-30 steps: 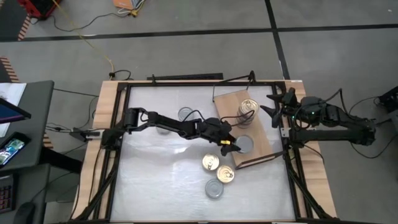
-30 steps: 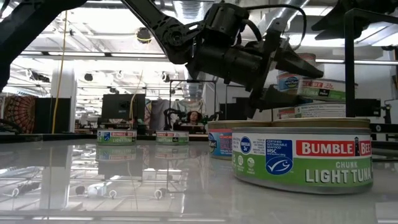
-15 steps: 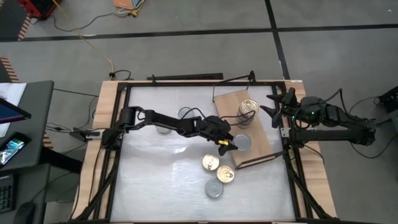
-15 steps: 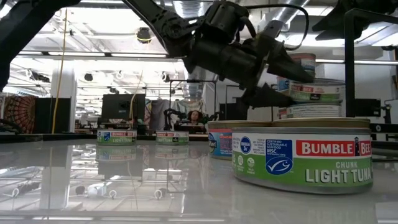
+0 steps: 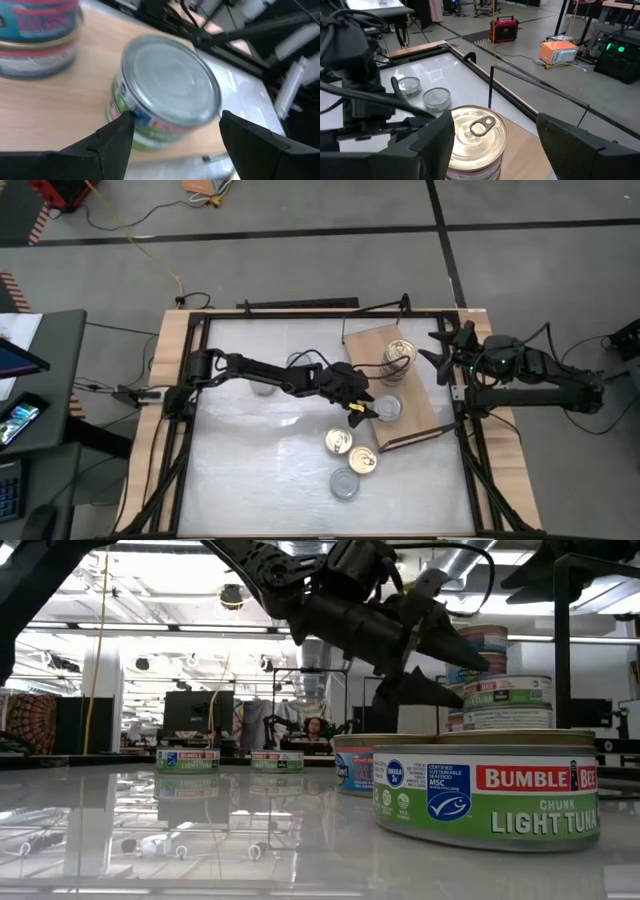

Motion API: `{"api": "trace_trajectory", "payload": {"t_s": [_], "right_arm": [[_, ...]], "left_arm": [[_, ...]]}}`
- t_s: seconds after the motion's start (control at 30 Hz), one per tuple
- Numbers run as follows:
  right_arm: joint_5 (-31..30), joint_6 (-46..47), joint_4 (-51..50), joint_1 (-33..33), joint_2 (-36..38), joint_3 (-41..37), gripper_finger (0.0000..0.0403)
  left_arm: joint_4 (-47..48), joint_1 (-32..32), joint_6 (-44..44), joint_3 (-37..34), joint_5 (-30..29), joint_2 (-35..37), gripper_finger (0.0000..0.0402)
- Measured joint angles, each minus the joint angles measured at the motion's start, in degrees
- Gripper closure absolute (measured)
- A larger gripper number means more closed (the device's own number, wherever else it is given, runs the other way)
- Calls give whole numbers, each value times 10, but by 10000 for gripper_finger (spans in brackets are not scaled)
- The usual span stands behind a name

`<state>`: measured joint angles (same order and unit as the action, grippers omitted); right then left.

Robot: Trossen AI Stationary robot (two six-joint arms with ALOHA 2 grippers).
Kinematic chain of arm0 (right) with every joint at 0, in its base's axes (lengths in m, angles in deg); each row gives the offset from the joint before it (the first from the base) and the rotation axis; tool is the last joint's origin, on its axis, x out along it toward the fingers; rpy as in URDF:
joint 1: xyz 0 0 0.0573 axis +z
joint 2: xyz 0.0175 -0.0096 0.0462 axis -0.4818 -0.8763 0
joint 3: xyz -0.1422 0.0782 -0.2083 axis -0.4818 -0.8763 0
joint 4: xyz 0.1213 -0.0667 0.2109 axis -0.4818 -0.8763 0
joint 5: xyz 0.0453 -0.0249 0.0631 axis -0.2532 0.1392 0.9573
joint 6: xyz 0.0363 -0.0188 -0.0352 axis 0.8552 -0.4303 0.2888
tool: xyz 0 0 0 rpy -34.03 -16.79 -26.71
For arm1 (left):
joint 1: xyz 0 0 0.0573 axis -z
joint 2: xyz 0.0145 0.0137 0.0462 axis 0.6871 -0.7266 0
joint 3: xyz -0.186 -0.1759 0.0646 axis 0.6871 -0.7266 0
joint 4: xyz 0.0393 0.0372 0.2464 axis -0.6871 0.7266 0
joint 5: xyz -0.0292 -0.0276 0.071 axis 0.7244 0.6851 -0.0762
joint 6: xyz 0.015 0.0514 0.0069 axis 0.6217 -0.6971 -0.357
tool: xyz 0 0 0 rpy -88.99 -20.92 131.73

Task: Stack canned seafood by type on shelf
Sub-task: Stack the green tuna can on the green tuna can on the shelf

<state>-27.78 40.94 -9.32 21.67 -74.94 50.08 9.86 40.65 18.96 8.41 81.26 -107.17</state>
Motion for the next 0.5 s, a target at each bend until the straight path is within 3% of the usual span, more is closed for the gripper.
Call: {"api": "trace_trajectory", "payload": {"t_s": [0.13, 0.37, 0.5], "right_arm": [[0, 0, -5, 0, 0, 0, 97], [0, -4, -8, 0, 0, 0, 97], [0, -4, -8, 1, 1, 0, 97]], "left_arm": [[31, -6, -54, 0, 3, 22, 122], [65, 24, -251, -16, -158, 82, 123], [49, 39, -294, -48, -194, 122, 123]]}}
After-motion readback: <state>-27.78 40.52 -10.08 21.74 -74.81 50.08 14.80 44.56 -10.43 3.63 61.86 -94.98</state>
